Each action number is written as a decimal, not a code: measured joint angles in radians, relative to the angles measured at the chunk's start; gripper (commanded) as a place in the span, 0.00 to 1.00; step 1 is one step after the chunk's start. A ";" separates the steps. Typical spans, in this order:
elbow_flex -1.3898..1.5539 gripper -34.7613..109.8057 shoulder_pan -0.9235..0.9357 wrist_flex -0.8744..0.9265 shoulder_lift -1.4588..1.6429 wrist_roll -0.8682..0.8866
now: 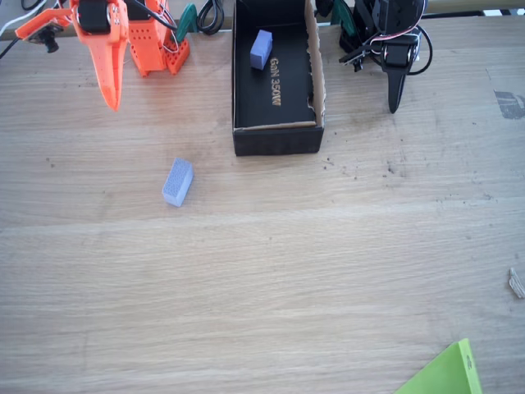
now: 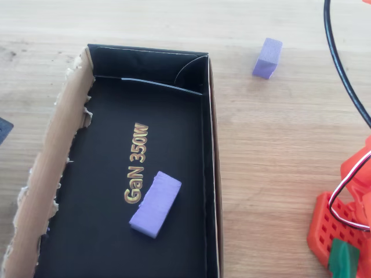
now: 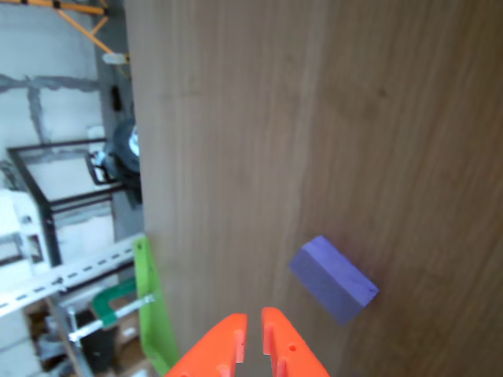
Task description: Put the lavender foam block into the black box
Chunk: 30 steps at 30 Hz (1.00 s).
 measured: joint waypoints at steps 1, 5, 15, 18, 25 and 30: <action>-0.021 0.24 -0.008 0.017 -0.026 0.021; -0.078 0.24 -0.031 0.072 -0.106 0.092; -0.140 0.24 -0.252 0.206 -0.138 0.293; -0.140 0.24 -0.333 0.206 -0.153 0.314; -0.163 0.24 -0.414 0.210 -0.199 0.379; -0.204 0.24 -0.443 0.212 -0.253 0.390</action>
